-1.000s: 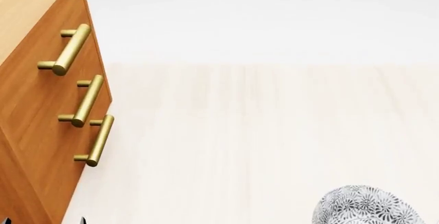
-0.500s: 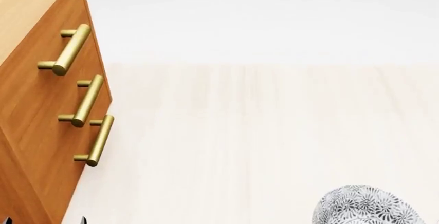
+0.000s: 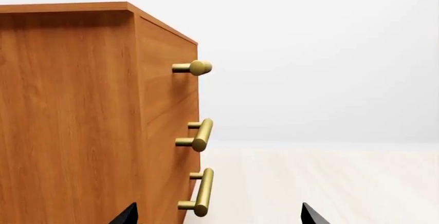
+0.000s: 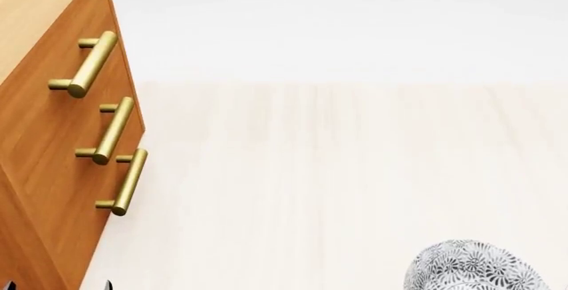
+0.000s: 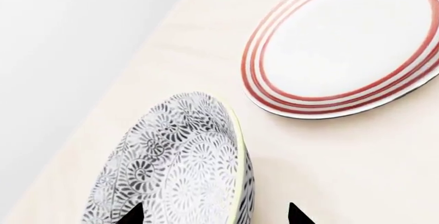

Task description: Put the bowl on top of the cabinet.

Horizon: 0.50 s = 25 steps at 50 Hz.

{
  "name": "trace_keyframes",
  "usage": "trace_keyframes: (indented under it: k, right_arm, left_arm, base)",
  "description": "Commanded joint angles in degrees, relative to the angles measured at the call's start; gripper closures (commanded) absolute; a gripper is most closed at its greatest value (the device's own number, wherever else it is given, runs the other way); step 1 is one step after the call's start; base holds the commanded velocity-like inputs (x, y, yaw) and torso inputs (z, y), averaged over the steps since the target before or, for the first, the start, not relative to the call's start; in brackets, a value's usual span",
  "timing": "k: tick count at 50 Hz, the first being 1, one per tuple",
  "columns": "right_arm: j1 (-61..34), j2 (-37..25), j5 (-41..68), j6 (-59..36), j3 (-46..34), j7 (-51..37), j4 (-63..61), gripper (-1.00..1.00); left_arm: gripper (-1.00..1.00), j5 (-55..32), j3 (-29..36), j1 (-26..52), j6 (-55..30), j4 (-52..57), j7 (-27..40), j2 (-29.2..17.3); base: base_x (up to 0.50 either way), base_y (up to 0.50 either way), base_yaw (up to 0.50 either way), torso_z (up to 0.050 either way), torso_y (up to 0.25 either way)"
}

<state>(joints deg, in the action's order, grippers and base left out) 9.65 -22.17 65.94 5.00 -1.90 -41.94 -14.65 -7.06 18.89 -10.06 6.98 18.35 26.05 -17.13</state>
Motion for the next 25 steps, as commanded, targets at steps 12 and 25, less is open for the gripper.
trace_keyframes:
  k: [12, 25]
  right_arm:
    - [-5.0, 0.3, 0.6, -2.1, -1.1, -1.1, 6.1, -1.00]
    - [-5.5, 0.1, 1.0, -2.4, -1.2, -1.2, 6.6, -1.00]
  left_arm:
    - [-1.00, -0.1, 0.4, 0.0, 0.3, 0.0, 0.4, -0.4]
    - [-1.00, -0.4, 0.5, 0.1, 0.1, 0.1, 0.6, -0.6]
  base:
    - [0.00, 0.00, 0.00, 0.000, 0.000]
    - [0.00, 0.00, 0.00, 0.000, 0.000]
